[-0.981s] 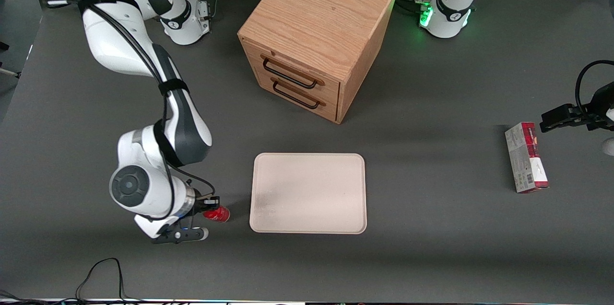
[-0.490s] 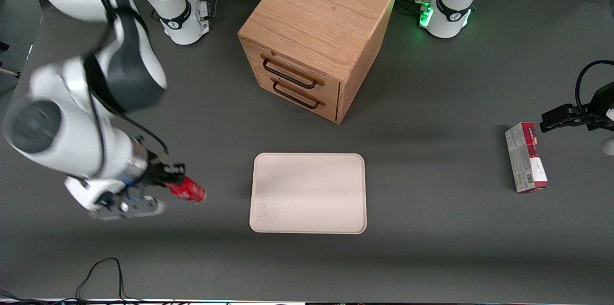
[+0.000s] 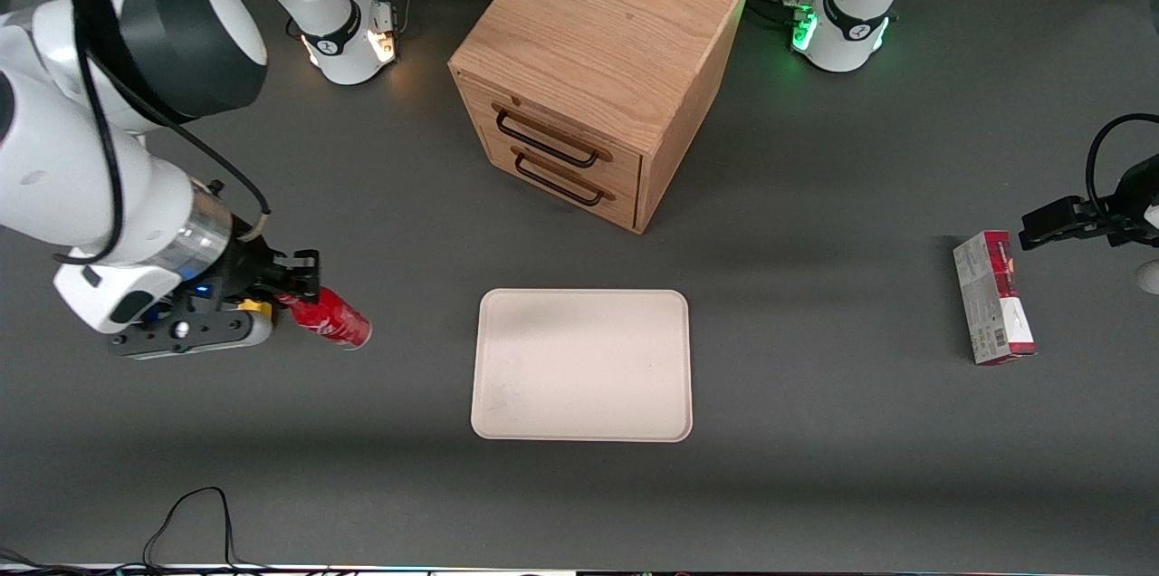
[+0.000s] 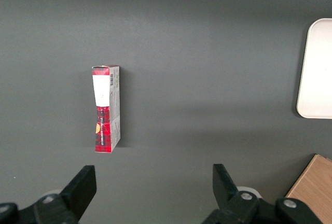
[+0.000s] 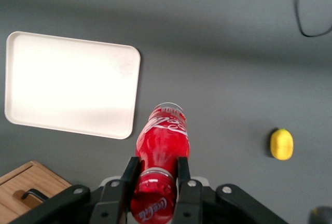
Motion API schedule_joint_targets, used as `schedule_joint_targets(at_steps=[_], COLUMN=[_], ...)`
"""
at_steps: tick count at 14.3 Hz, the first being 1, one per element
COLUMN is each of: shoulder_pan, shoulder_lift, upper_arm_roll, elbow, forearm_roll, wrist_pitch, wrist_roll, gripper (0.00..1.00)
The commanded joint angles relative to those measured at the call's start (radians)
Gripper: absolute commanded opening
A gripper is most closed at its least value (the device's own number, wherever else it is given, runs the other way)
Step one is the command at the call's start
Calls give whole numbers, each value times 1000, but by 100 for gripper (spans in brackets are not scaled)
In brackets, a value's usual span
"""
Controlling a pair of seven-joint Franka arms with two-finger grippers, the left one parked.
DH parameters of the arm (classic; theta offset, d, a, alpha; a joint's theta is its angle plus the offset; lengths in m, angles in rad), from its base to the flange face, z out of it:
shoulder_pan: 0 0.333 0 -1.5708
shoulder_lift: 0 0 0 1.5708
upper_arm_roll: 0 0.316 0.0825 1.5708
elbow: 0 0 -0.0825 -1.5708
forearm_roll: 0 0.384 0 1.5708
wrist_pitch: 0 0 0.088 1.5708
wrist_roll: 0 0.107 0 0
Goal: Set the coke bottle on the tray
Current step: 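Carry the bottle over the white tray and stand it upright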
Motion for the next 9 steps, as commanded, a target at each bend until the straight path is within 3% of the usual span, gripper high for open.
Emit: schedule_joint_targets(at_steps=[1,5,9], shoulder_pan=[64,147,161], shoulder_lift=[3,29,97], upper_arm_roll=[25,23,26], elbow=[5,5,3], forearm_roll=[-12,-22,-51], wrist_pitch=[45,90,165], wrist_roll=[1,4,2], gripper=[6,6,6])
